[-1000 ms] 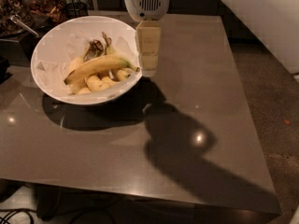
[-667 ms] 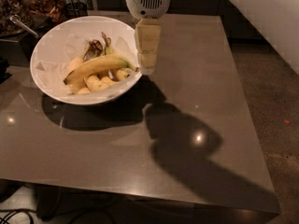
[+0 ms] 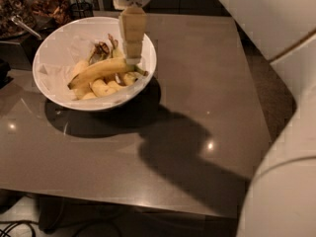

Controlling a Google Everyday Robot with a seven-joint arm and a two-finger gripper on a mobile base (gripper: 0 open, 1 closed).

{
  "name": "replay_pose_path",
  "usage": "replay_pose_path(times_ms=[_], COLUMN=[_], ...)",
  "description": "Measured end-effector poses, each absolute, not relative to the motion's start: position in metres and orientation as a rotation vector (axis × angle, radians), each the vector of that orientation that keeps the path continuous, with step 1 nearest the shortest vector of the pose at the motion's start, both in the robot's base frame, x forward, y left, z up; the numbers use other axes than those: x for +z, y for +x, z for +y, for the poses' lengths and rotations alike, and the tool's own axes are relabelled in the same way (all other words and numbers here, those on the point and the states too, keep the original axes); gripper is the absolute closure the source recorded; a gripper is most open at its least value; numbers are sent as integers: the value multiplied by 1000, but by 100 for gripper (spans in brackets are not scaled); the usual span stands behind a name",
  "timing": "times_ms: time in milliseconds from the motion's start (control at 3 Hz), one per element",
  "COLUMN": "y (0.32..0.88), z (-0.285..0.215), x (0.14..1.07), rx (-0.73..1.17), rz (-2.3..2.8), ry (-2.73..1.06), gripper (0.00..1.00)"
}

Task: Pick banana from white bowl

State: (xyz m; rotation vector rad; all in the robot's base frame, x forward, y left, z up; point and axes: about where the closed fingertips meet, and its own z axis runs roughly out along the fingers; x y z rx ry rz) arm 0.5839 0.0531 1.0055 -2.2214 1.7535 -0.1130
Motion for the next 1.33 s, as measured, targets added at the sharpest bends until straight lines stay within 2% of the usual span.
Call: replay_pose_path(times_ms=[667,1000,1333], y=[624,635,641], z=[104,116,120], x=[984,964,949], rx=[-27,21,64], rz=[1669,1680,1704], ry=[-2289,-2312,-2317], gripper=[30,30,41])
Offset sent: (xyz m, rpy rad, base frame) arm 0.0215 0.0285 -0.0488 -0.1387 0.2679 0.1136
